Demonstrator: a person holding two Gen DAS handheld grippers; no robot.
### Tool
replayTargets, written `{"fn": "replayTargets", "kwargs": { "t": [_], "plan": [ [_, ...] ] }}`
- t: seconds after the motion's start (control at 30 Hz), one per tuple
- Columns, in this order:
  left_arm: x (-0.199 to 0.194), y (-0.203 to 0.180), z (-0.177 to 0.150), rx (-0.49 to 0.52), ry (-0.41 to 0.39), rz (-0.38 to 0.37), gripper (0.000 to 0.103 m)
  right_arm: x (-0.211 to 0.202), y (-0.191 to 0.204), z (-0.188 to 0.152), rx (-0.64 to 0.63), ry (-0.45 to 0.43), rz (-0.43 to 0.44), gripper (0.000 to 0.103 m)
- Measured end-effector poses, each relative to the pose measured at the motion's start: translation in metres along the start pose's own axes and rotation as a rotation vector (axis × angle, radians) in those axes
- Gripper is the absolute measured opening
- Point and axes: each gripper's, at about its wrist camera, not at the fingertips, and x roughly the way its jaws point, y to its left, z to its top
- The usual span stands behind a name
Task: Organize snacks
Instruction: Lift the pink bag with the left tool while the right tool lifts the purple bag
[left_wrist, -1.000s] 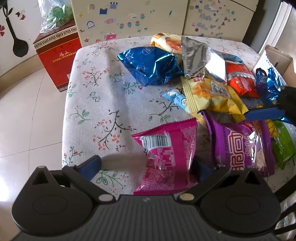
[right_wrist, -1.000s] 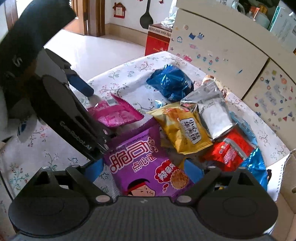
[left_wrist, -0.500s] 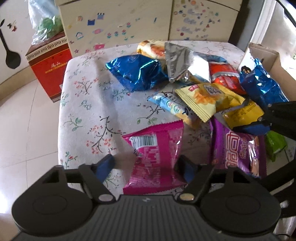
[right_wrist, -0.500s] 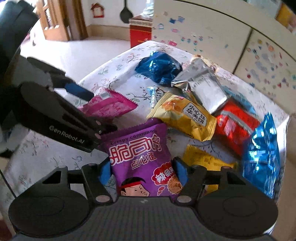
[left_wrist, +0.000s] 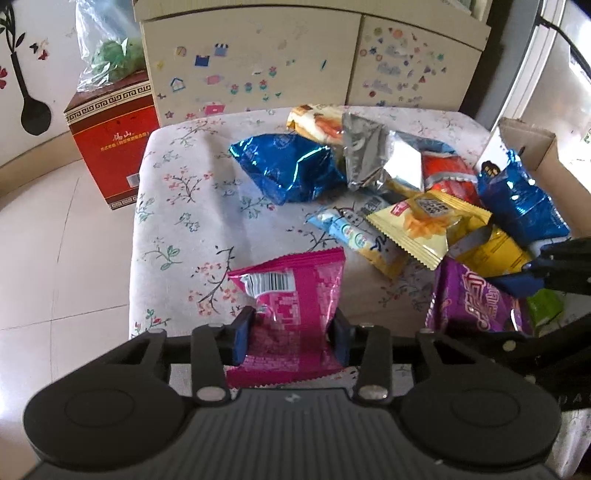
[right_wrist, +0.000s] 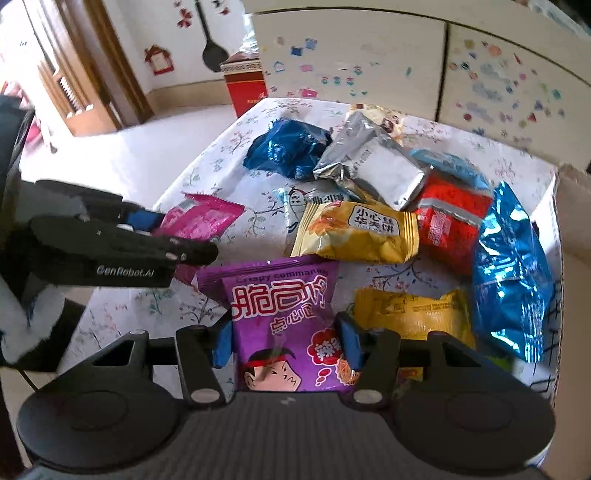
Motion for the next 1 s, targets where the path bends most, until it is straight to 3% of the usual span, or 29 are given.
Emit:
{"fn": "replayTargets", "kwargs": {
  "t": [0.33,0.4,0.43,0.63,0.9,1.0],
  "plan": [
    [-0.014,-0.004,0.007,-0.014,-0.057,0.000,0.041,-0.008,0.003,0.003,0.029,-0.024,0.016,0.059],
    [-0.016,-0.006,0.009,-0.014,-0.065,0.000,0.041,-0.009,0.002,0.002,0.037,-0.026,0.020,0.055],
    [-0.018,-0.007,0.010,-0.012,-0.070,0.003,0.041,-0.010,0.002,0.002,0.039,-0.028,0.024,0.049],
    [-0.023,-0.015,0.015,0.001,-0.096,0.015,0.041,-0.015,0.005,0.002,0.040,-0.045,0.023,0.045],
    [-0.024,-0.019,0.018,0.006,-0.105,0.024,0.041,-0.010,0.008,0.001,0.024,-0.041,0.024,0.047],
    [-0.024,-0.022,0.018,0.013,-0.109,0.032,0.041,-0.003,0.010,0.000,-0.002,-0.031,0.011,0.062]
  ]
}}
